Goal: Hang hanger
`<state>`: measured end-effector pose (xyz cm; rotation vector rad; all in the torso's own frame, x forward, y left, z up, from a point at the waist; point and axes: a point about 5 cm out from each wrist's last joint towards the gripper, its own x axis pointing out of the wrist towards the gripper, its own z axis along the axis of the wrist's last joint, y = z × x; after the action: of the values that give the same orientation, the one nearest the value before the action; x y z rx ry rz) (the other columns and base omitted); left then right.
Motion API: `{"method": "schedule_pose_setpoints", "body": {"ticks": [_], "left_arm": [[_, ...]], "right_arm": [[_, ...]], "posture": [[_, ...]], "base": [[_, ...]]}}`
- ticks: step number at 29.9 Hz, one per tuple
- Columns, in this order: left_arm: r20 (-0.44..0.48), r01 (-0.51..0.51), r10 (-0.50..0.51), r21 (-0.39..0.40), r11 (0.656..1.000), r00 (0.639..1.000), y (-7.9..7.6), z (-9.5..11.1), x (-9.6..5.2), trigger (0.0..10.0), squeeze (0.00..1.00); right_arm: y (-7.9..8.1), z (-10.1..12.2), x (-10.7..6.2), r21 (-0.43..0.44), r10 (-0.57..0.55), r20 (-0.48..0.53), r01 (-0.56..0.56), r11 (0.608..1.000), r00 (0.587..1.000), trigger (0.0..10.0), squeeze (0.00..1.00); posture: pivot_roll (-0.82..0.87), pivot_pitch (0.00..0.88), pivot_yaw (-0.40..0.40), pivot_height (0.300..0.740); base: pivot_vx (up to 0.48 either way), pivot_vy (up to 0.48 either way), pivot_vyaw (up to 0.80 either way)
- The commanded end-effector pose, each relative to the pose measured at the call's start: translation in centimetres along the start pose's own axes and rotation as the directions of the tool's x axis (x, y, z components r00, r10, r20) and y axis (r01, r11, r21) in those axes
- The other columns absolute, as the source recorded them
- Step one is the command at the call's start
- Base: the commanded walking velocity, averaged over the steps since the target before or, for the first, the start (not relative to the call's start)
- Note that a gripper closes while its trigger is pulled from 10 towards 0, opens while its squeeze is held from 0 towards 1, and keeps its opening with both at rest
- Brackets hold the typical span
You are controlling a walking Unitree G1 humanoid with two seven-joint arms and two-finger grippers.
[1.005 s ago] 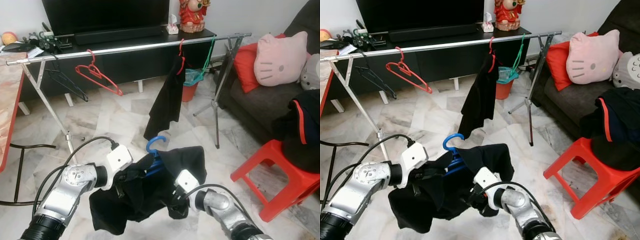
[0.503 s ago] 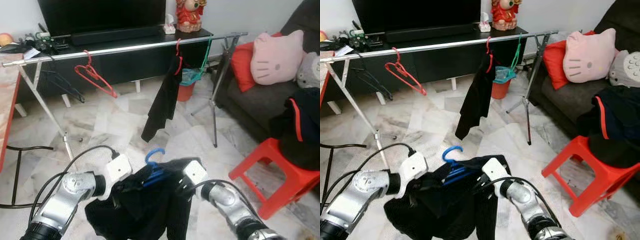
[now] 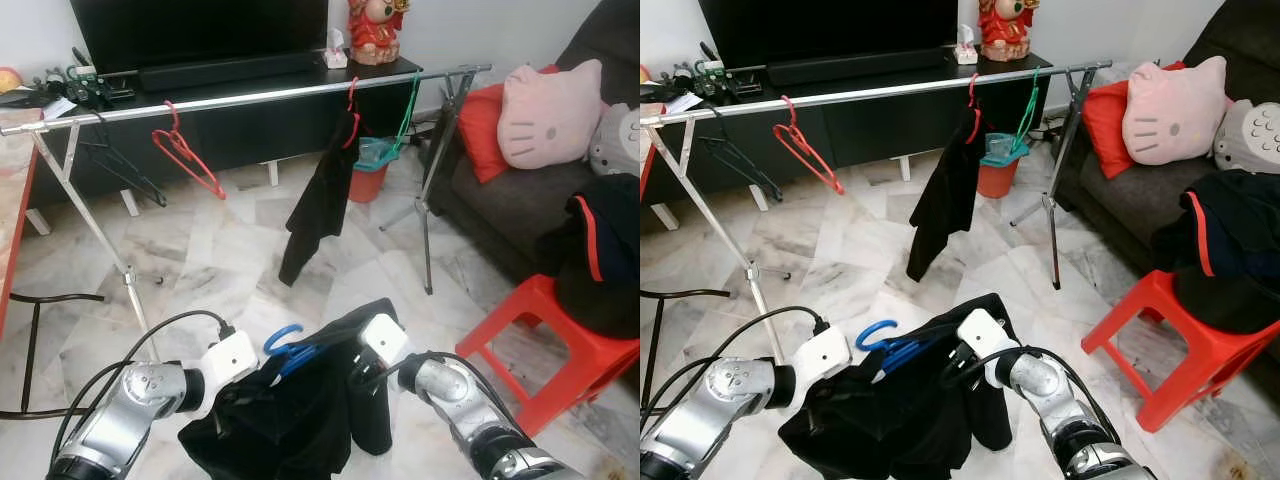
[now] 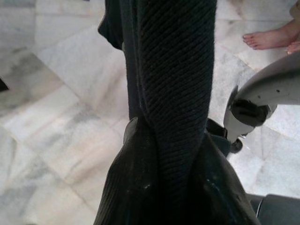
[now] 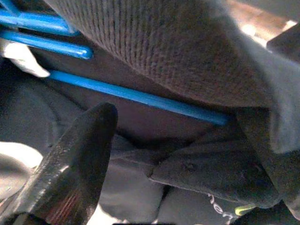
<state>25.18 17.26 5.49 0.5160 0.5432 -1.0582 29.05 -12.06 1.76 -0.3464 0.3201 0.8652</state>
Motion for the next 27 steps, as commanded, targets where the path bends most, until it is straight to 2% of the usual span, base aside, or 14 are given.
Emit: {"method": "schedule_pose_setpoints", "body": {"ticks": [1, 3, 5, 7, 10, 13, 17, 18, 19, 20, 21, 24, 27], "left_arm": [[-0.052, 0.009, -0.008, 0.004, 1.0, 0.999, -0.5, -1.0, 0.3, 10.0, 0.0], [-0.028, -0.038, 0.038, 0.005, 0.999, 0.999, -0.2, -0.7, 0.5, 10.0, 0.0], [0.014, -0.125, 0.125, -0.013, 0.992, 0.992, 0.6, -0.1, 0.8, 10.0, 0.0], [0.043, -0.158, 0.159, -0.028, 0.987, 0.986, 0.9, 0.3, 0.8, 10.0, 0.0], [0.089, -0.207, 0.211, -0.052, 0.977, 0.973, 1.5, 0.9, 0.6, 10.0, 0.0], [0.089, -0.231, 0.234, -0.041, 0.972, 0.968, 1.8, 0.9, 0.6, 10.0, 0.0], [0.036, -0.224, 0.224, -0.001, 0.975, 0.974, 1.9, 0.3, 0.5, 10.0, 0.0], [-0.011, -0.206, 0.207, 0.013, 0.978, 0.978, 1.8, -0.4, 0.4, 10.0, 0.0], [-0.011, -0.206, 0.207, 0.013, 0.978, 0.978, 1.8, -0.4, 0.4, 10.0, 0.0], [-0.056, -0.19, 0.192, 0.041, 0.981, 0.98, 1.7, -1.0, 0.3, 10.0, 0.0], [-0.056, -0.19, 0.192, 0.041, 0.981, 0.98, 1.7, -1.0, 0.3, 10.0, 0.0], [-0.14, -0.182, 0.196, 0.102, 0.978, 0.971, 1.6, -2.3, 0.3, 10.0, 0.0], [-0.167, -0.18, 0.192, 0.085, 0.98, 0.967, 1.3, -3.3, 0.4, 10.0, 0.0]], "right_arm": [[-0.9, 0.8, 0.0, -0.009, -0.003, 0.02, 0.003, 1.0, 1.0, 10.0, 0.0], [-0.4, 0.1, -0.2, 0.002, 0.05, -0.016, -0.05, 0.999, 0.999, 10.0, 0.0], [0.5, -1.1, -0.4, 0.002, 0.113, -0.085, -0.114, 0.994, 0.99, 10.0, 0.0], [0.9, -1.5, -0.5, -0.004, 0.122, -0.1, -0.123, 0.992, 0.987, 10.0, 0.0], [1.5, -2.2, -0.7, 0.03, 0.144, -0.123, -0.141, 0.99, 0.982, 10.0, 0.0], [2.1, -2.7, -0.7, 0.053, 0.177, -0.142, -0.171, 0.984, 0.974, 10.0, 0.0], [2.7, -2.9, -0.8, 0.078, 0.237, -0.142, -0.228, 0.97, 0.961, 10.0, 0.0], [2.8, -2.9, -0.8, 0.086, 0.257, -0.142, -0.246, 0.965, 0.956, 10.0, 0.0], [2.8, -2.9, -0.8, 0.086, 0.257, -0.142, -0.246, 0.965, 0.956, 10.0, 0.0], [2.8, -3.0, -1.0, 0.084, 0.272, -0.15, -0.262, 0.961, 0.951, 10.0, 0.0], [2.8, -3.0, -1.0, 0.084, 0.272, -0.15, -0.262, 0.961, 0.951, 10.0, 0.0], [2.6, -2.9, -1.3, 0.071, 0.292, -0.146, -0.285, 0.956, 0.945, 10.0, 0.0], [2.0, -2.4, -1.7, 0.038, 0.304, -0.126, -0.302, 0.953, 0.944, 10.0, 0.0]], "posture": [[0.08, 0.0, -0.035, 0.74], [0.08, 0.0, -0.035, 0.74], [0.08, 0.0, -0.038, 0.74], [0.08, 0.0, -0.04, 0.74], [0.08, 0.0, -0.04, 0.74], [0.08, 0.0, -0.039, 0.74], [0.08, 0.0, -0.035, 0.74], [0.09, 0.0, -0.032, 0.74], [0.09, 0.0, -0.032, 0.74], [0.08, 0.0, -0.031, 0.74], [0.08, 0.0, -0.031, 0.74], [0.08, 0.0, -0.03, 0.74], [0.07, 0.0, -0.024, 0.74]], "base": [[0.0, 0.0, 0.0], [0.0, 0.0, 0.0], [0.0, 0.0, 0.0], [0.0, 0.0, 0.0], [0.0, 0.0, 0.0], [0.0, 0.0, 0.0], [0.0, 0.0, 0.0], [0.0, 0.0, 0.0], [0.0, 0.0, 0.0], [0.0, 0.0, 0.0], [0.0, 0.0, 0.0], [0.0, 0.0, 0.0], [0.0, 0.0, 0.0]]}}
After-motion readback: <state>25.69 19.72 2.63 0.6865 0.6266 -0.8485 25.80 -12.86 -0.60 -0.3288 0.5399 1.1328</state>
